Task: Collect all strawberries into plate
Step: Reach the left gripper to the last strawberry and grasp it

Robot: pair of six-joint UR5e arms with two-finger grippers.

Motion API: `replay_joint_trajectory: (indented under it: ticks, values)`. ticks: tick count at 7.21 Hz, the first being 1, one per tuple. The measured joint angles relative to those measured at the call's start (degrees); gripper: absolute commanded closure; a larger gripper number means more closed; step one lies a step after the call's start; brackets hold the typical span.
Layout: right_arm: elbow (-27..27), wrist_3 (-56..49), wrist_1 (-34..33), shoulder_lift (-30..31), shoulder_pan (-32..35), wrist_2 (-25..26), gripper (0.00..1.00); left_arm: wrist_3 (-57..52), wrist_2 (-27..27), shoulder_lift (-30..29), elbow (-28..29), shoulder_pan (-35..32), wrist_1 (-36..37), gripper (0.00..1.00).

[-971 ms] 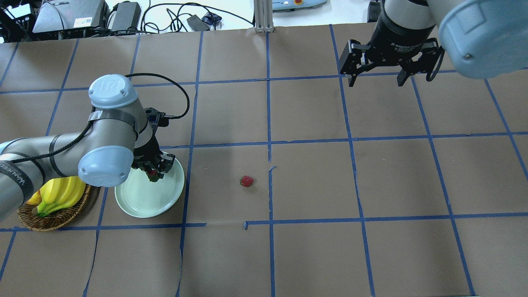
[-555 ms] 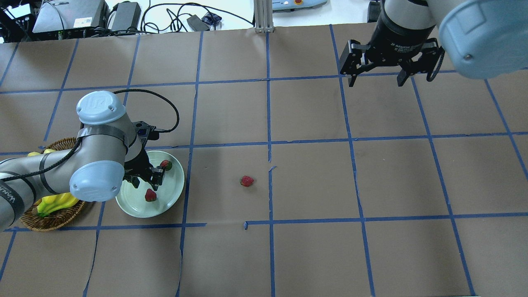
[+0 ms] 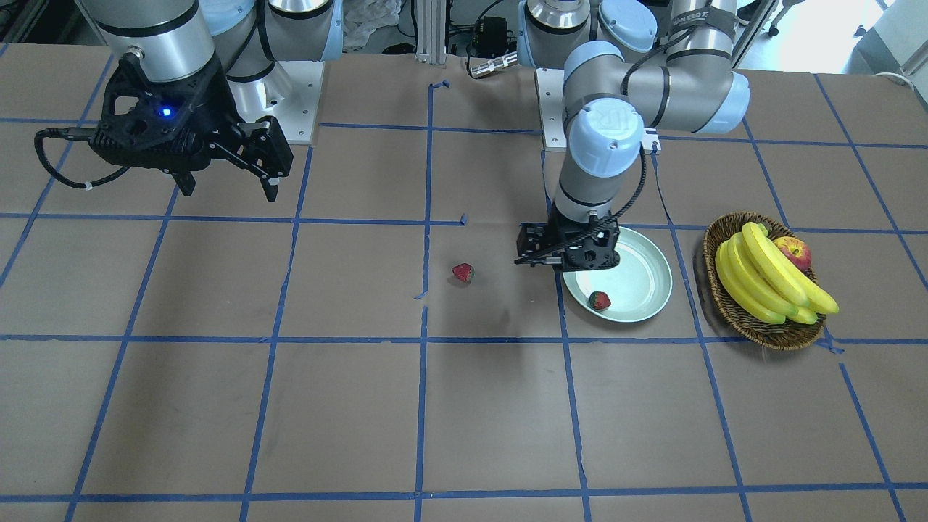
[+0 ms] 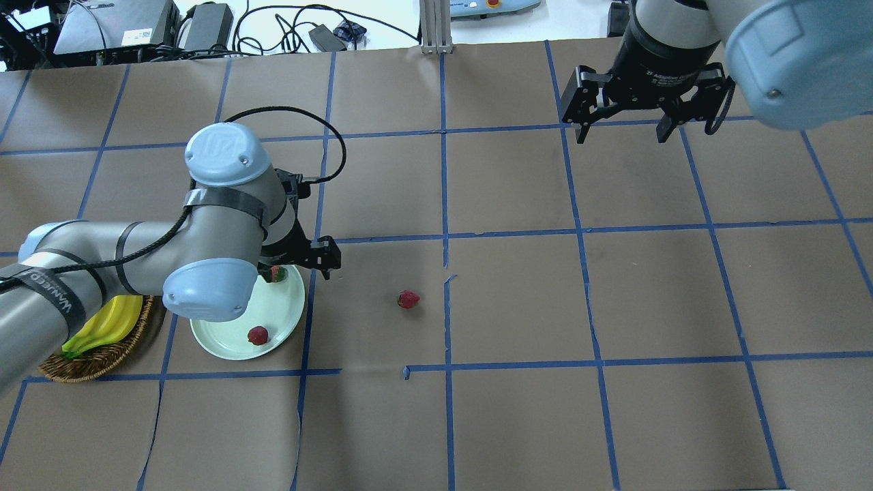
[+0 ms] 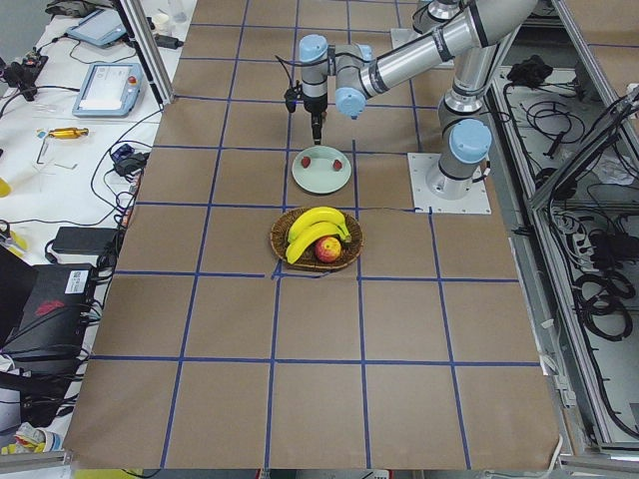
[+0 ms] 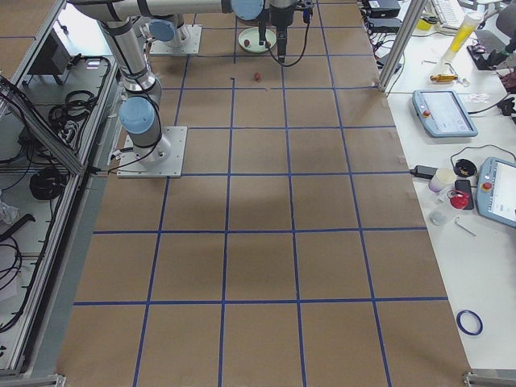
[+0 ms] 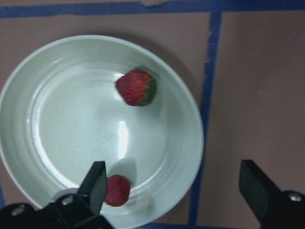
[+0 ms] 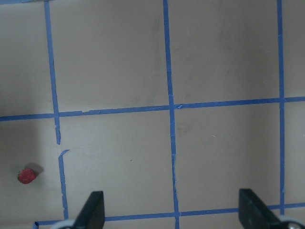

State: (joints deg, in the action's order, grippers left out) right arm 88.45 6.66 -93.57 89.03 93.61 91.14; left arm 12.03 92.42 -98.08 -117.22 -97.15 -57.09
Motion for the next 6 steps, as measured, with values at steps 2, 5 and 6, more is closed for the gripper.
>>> replay_joint_trajectory:
  ticks: [2,5,6]
  values:
    - [0.0,0.0,0.0,0.0,0.0,0.0,0.0,12.5,-4.5,-3.5,1.6,-6.8,2.0,0.1]
    - [0.0,0.0,0.0,0.1,0.0,0.0,0.0,20.3,-8.7,-10.6,1.7,-10.0,9.2,0.19]
    - [0.0,0.0,0.0,0.1,0.0,0.0,0.0,20.9,-8.5,-12.0,1.7,-10.6,10.0,0.28]
